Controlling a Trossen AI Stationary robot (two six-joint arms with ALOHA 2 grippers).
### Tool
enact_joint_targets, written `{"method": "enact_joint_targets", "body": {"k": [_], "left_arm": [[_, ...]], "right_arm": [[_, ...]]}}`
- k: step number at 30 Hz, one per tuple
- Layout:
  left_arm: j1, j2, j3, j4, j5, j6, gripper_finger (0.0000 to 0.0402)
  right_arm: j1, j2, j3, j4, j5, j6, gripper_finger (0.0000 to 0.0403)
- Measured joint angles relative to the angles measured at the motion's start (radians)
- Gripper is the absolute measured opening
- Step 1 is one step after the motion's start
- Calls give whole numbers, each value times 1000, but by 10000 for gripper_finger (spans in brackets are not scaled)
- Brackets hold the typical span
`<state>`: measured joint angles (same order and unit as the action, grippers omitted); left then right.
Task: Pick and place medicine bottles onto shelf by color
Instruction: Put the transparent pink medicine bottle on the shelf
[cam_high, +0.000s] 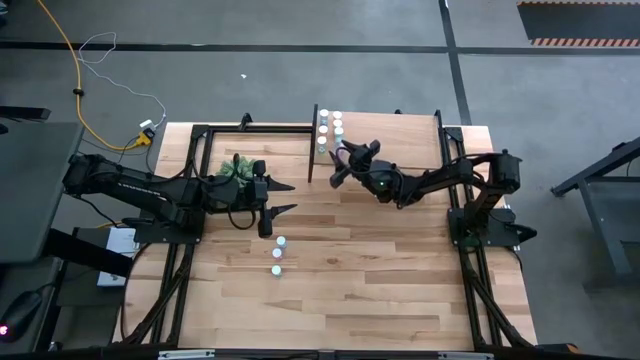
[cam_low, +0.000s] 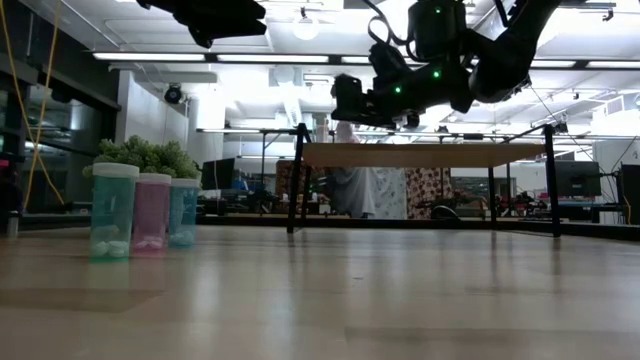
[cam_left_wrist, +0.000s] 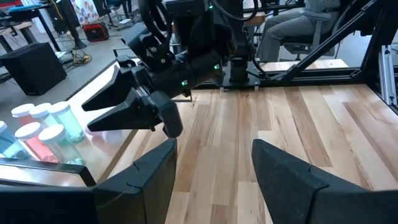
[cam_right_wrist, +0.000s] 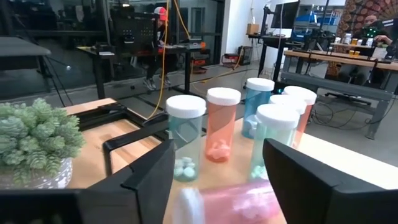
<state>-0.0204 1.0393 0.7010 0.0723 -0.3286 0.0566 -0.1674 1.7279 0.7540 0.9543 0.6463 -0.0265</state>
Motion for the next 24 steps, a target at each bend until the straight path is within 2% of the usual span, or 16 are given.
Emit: {"method": "enact_joint_targets", "body": {"k": [8, 15, 21, 24], "left_arm": [[0, 0, 0, 0, 0, 0, 200], [0, 0, 0, 0, 0, 0, 200], [0, 0, 0, 0, 0, 0, 200], [0, 0, 0, 0, 0, 0, 200]], "right_arm": [[4, -1, 0, 5, 35, -3, 243], [36, -19, 0, -13, 35, -79, 243], [79, -87, 0, -155, 34, -109, 243], [92, -120, 0, -260, -16, -167, 243]]}}
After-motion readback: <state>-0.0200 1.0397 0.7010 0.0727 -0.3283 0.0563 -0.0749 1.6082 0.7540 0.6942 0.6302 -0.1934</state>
